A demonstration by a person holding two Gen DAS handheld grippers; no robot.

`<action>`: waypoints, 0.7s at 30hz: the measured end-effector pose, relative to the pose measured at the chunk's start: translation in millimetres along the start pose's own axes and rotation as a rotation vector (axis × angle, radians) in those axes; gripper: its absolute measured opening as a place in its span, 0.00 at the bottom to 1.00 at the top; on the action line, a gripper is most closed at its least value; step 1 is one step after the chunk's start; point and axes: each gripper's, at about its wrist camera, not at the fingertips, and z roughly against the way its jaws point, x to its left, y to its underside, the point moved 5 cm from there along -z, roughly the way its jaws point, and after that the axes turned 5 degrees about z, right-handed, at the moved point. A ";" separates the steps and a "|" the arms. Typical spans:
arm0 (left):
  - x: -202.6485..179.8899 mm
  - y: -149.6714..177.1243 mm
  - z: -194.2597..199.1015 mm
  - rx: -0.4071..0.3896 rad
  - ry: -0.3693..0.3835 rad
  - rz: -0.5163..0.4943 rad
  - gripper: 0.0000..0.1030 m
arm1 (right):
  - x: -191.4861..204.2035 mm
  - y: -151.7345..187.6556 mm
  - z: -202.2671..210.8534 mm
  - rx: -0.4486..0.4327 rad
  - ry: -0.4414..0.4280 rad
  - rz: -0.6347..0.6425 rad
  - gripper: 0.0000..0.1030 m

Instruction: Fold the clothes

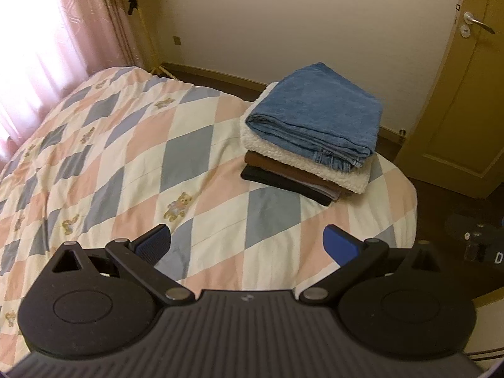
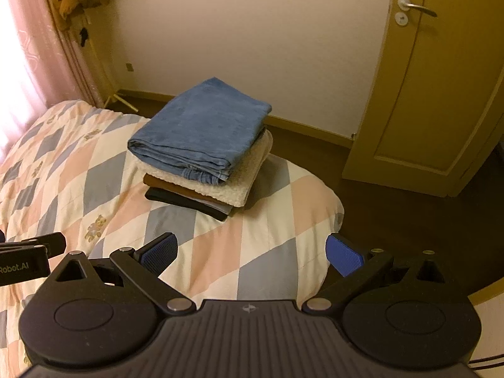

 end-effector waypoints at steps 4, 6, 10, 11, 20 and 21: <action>-1.5 -2.1 -4.3 0.003 0.003 -0.013 0.99 | -0.8 -0.8 -3.2 0.006 0.009 -0.012 1.00; -0.1 -2.2 -4.4 0.001 0.003 -0.011 0.99 | 0.1 -1.2 -2.6 0.005 0.011 -0.012 1.00; 2.6 -0.5 -1.8 -0.004 0.003 -0.005 0.99 | 3.0 0.5 1.0 0.001 0.012 -0.005 1.00; 3.4 0.4 -1.0 -0.004 0.003 -0.003 0.99 | 3.7 1.2 2.2 0.000 0.012 -0.002 1.00; 3.8 11.7 15.4 -0.022 0.017 -0.002 0.99 | 3.9 9.8 20.1 -0.031 0.019 0.001 1.00; 3.2 13.1 17.8 -0.025 0.019 -0.004 0.99 | 2.8 11.3 22.6 -0.034 0.020 -0.001 1.00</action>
